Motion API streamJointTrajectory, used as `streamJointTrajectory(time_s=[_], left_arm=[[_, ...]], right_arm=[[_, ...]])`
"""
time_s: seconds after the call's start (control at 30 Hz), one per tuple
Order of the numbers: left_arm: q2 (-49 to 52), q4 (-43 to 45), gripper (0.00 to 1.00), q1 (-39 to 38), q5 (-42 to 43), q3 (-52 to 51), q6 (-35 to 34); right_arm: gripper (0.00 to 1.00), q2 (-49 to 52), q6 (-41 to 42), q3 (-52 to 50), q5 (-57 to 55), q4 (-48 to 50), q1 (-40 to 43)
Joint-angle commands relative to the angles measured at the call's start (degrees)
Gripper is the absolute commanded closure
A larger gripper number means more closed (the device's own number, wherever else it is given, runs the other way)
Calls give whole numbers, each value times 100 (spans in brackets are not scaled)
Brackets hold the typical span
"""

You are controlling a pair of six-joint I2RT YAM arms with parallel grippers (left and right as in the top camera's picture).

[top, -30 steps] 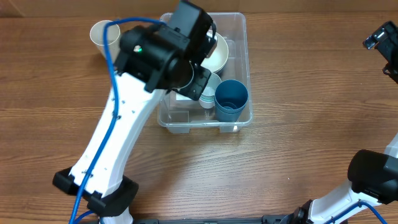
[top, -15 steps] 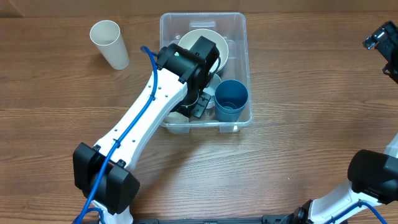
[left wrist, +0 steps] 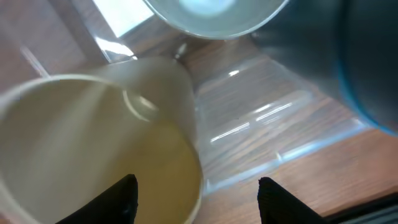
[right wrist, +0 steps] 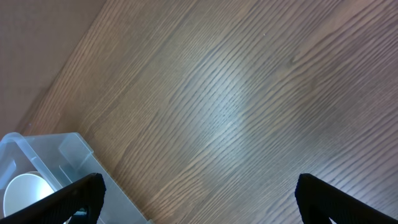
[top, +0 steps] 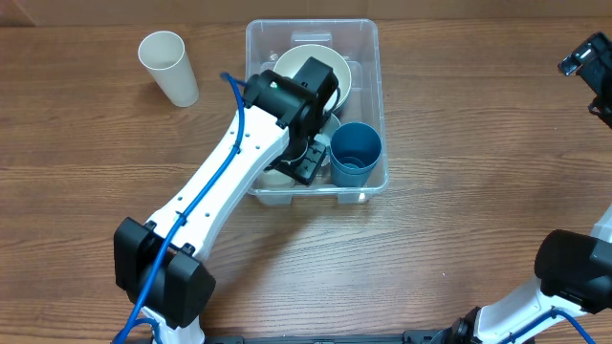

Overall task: Pack container
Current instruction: 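Place the cream tumbler upright in the bin's left front corner, then move the left gripper to the last cream tumbler and grasp it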

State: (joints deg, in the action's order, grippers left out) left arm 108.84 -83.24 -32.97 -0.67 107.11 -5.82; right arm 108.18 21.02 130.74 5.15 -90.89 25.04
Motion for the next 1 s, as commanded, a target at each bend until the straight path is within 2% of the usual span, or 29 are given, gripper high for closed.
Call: streamJointTrajectory(time_s=[0.0,0.13,0.17,0.27,0.43,0.53,0.63,0.73,0.83,0.9,0.97], left_arm=[[-52,-203,37,-4,-251,1252,109],[-52,-302,24,184,-1113,2577,81],[-52,-181,20,442,-1403,2745,68],[-33,256,18,1311,-1491,2706,-109],[557,1320,16,3029,-802,2695,-153],[1228,1639,15,3375,-514,2695,160],[1926,2037,15,3493,205,2695,468],[2199,2293,15,3469,243,2695,654],[2308,2374,21,3467,393,2691,975],[2374,2317,39,3467,389,2684,1084],[2503,2181,53,3467,365,2675,1102]], right_arm=[[0,-79,46,122,9,33,-11],[0,-79,46,122,7,31,-11],[0,-79,46,122,7,31,-11],[0,-79,46,122,9,31,-11],[0,-79,46,122,9,31,-11],[0,-79,46,122,7,31,-11],[0,-79,46,122,7,31,-11],[0,-76,46,122,7,31,-11],[0,-79,46,122,7,31,-11],[0,-79,46,122,7,33,-11],[0,-79,46,122,7,31,-11]])
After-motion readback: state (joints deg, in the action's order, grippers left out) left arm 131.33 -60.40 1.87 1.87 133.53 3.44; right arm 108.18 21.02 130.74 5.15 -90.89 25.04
